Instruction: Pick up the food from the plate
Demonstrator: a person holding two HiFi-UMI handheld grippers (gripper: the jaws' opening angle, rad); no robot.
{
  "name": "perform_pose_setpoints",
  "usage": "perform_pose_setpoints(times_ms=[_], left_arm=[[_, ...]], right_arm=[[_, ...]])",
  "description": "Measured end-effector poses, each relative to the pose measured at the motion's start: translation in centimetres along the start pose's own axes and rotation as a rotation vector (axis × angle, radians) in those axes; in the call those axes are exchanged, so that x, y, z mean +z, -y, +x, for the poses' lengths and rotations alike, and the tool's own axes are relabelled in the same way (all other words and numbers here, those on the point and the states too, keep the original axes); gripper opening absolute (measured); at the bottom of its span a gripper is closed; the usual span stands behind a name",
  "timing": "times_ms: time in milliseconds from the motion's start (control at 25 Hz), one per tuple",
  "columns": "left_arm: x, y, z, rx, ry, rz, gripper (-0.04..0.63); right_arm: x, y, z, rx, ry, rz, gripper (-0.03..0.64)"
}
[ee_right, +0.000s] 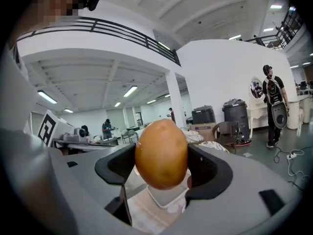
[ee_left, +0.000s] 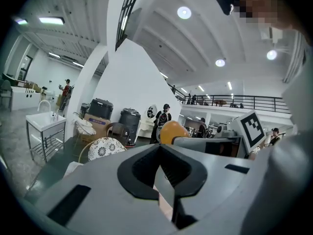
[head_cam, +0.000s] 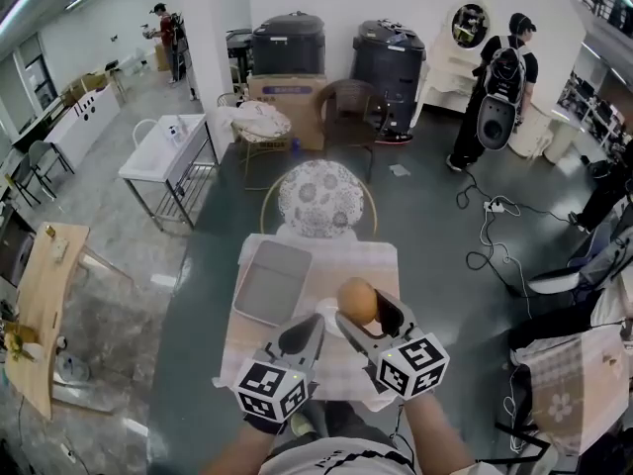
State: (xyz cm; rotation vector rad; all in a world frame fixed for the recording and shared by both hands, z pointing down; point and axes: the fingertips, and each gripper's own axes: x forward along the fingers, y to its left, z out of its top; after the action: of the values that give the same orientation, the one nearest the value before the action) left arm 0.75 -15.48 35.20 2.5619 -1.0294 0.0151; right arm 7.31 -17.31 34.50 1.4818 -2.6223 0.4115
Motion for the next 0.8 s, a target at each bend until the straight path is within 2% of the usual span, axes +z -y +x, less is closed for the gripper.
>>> perform_pose_setpoints(times_ms=[400,800], left_arm=[[3.0,0.4,-0.6,-0.007,0.043,0.04,0.005],[4.0,-0.1,-1.1,0.028,0.073,0.059,0.005]], right_arm=[[3.0,-1.7,-0.2,0.005,0.051,-0.057,0.313],[3.3,-2.6,0.1,0.019,0.054,-0.087,0.313]])
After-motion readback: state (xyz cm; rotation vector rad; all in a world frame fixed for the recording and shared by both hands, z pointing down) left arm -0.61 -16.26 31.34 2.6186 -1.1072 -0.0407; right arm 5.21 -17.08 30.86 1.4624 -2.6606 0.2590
